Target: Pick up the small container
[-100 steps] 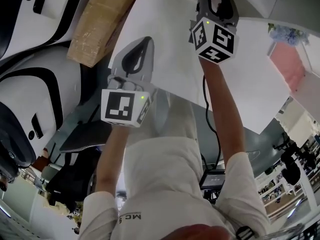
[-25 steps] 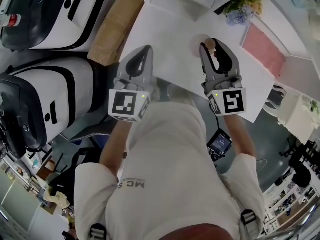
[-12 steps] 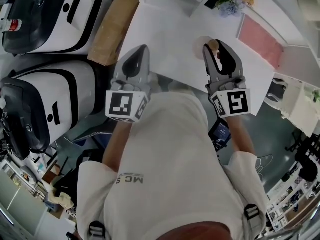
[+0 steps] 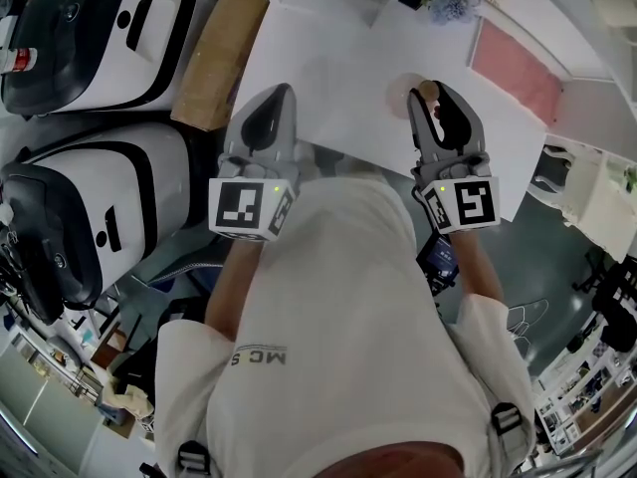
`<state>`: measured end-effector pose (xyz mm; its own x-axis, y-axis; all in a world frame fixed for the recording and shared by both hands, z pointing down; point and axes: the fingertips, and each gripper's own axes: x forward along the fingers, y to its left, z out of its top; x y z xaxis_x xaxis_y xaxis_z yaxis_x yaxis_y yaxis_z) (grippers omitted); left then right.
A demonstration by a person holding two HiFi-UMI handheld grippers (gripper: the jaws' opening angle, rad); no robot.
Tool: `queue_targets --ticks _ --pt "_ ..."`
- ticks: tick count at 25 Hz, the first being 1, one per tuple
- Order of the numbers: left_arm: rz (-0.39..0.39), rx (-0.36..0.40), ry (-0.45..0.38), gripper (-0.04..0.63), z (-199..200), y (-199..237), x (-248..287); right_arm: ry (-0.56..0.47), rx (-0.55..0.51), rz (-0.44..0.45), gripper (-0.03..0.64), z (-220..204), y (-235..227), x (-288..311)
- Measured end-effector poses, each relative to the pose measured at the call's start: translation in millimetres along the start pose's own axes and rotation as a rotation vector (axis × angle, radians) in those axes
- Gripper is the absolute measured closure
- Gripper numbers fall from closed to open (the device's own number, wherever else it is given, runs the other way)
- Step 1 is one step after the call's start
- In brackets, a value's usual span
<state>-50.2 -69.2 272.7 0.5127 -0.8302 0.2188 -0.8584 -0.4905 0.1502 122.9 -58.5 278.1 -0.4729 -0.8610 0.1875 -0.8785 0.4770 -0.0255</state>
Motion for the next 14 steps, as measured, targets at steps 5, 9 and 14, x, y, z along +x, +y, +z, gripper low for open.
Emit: queue_targets --ticks 5,9,14 --pt "-0.001 0.001 0.001 0.594 1 -2 2 -0.002 0.016 -0.010 0.495 -3 -3 -4" --pt "-0.010 -0.008 0.017 0.594 -5 -5 4 -0.004 0.017 -0.008 0.494 -4 -4 -5" --pt "-0.014 -0.021 0.039 0.594 -15 -10 6 -0.001 0.012 -0.003 0.495 -8 -5 -4"
